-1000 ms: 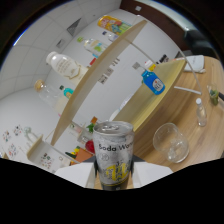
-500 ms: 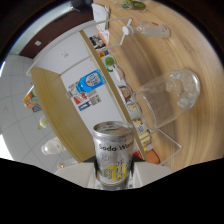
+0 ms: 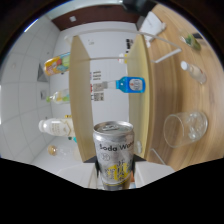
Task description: Make me a cup of Mojito.
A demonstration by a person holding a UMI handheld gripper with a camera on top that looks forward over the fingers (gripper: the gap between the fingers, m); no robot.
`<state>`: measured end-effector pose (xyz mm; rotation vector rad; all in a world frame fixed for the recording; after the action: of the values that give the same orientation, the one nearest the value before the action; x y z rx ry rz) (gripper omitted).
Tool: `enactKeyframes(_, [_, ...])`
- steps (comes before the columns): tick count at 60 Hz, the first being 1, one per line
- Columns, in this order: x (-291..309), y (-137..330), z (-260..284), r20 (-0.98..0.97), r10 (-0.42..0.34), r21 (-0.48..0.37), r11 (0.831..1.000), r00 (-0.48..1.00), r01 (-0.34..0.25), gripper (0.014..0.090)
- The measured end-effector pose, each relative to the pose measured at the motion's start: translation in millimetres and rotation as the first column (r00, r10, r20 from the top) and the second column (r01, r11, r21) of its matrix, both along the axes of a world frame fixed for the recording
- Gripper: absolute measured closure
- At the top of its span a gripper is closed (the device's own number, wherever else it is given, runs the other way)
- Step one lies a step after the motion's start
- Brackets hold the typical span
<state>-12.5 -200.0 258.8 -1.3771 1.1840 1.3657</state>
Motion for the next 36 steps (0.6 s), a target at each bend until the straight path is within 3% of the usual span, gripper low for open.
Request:
enactKeyframes(6, [-4.8,2.3,14.7,0.419,0.002,0.051,0.998,0.908,-0.026,0.0532])
enactKeyframes(15, [-25.9,5.9,14.4,0.824,-0.010,0.088,0.990,0.566,-0.110,0.0531])
enactKeyframes(24, [-50.7,10.6,-16.1,0.963,-0.023,0.073,0.981,0.268,-0.178,0.0532])
enactKeyframes(36, [-78.3,17.7,-95.8,0.995,0.052,-0.031,0.969,0.082,-0.245,0.0531])
